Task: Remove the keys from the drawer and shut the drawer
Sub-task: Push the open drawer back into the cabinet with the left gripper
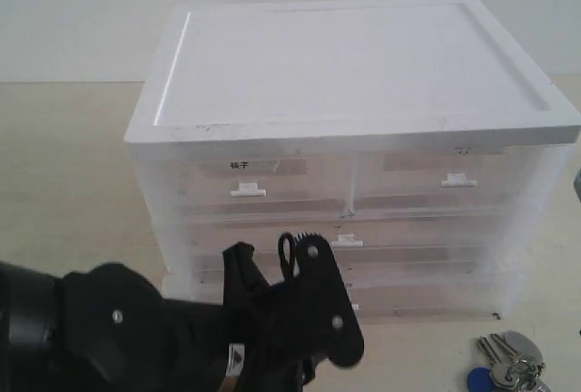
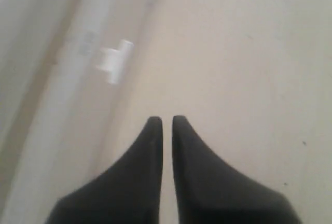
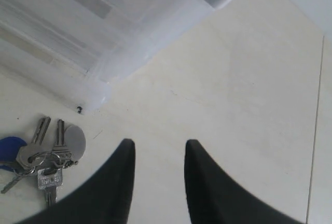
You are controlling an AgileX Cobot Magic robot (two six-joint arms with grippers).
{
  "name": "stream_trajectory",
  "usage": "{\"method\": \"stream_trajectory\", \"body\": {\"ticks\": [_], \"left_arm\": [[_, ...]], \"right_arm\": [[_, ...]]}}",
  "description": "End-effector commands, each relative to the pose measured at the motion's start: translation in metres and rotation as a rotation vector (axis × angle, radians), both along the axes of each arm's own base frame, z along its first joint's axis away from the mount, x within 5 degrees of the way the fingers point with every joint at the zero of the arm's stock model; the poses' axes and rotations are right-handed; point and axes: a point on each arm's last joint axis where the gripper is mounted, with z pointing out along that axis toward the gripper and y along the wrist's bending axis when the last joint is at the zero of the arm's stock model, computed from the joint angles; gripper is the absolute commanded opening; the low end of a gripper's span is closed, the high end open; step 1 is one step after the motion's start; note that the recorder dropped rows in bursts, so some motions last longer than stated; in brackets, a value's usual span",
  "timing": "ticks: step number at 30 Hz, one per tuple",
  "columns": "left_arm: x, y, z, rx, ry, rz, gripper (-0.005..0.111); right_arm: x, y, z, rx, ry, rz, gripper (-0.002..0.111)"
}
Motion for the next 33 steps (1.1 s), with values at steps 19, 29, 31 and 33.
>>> {"method": "stream_trajectory", "body": {"ticks": [19, 29, 31, 33], "left_arm": [[0.007, 0.017, -0.018, 0.133, -0.198, 0.179, 0.005], [0.027, 0.002, -0.016, 0.129, -0.289, 0.250, 0.005], [0.029, 0.000, -0.013, 0.121, -0.298, 0.259, 0.005], [0.032, -0.001, -0.012, 0.109, -0.289, 0.267, 0.005]], "right_arm": [[-0.001, 0.000, 0.001, 0.007, 0.016, -0.001, 0.029], [-0.001, 0.000, 0.001, 0.007, 0.018, 0.000, 0.029], [-0.001, 0.000, 0.001, 0.007, 0.018, 0.000, 0.029], [-0.001, 0.000, 0.001, 0.007, 0.018, 0.000, 0.029]]}}
